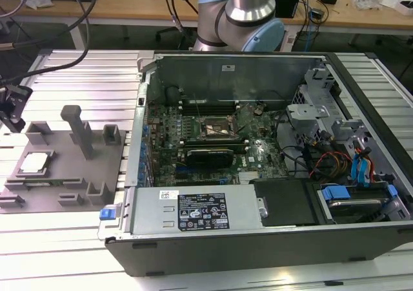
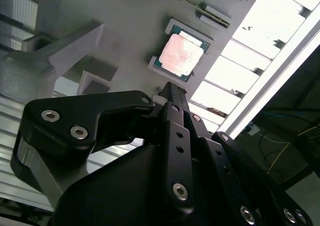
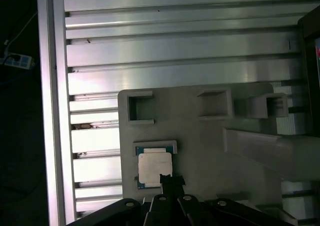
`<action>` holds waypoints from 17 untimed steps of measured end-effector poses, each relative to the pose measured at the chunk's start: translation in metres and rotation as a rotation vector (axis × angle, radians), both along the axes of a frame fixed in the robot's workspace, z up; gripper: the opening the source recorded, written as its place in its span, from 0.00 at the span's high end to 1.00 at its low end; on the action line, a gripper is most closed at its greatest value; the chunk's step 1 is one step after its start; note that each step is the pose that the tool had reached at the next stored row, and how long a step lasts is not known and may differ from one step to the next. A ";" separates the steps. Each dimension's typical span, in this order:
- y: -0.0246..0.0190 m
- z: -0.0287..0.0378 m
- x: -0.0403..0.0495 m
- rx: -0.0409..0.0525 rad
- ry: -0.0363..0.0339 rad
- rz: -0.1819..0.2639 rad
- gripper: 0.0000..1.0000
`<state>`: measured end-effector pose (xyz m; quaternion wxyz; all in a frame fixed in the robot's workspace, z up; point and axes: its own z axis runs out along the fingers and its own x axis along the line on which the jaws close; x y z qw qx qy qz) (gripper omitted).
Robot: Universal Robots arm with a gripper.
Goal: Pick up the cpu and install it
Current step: 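Pick up the cpu and move it towards the insertion slot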
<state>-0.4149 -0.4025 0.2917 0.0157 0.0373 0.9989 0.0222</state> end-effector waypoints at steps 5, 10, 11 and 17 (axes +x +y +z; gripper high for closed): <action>0.0000 -0.0032 -0.0002 0.0000 0.0000 0.000 0.89; 0.0000 -0.0072 -0.0004 0.0000 0.0000 0.000 0.89; 0.0000 -0.0078 -0.0005 -0.0001 0.0000 0.000 0.89; -0.0005 -0.0193 -0.0030 -0.0001 0.0000 0.000 0.89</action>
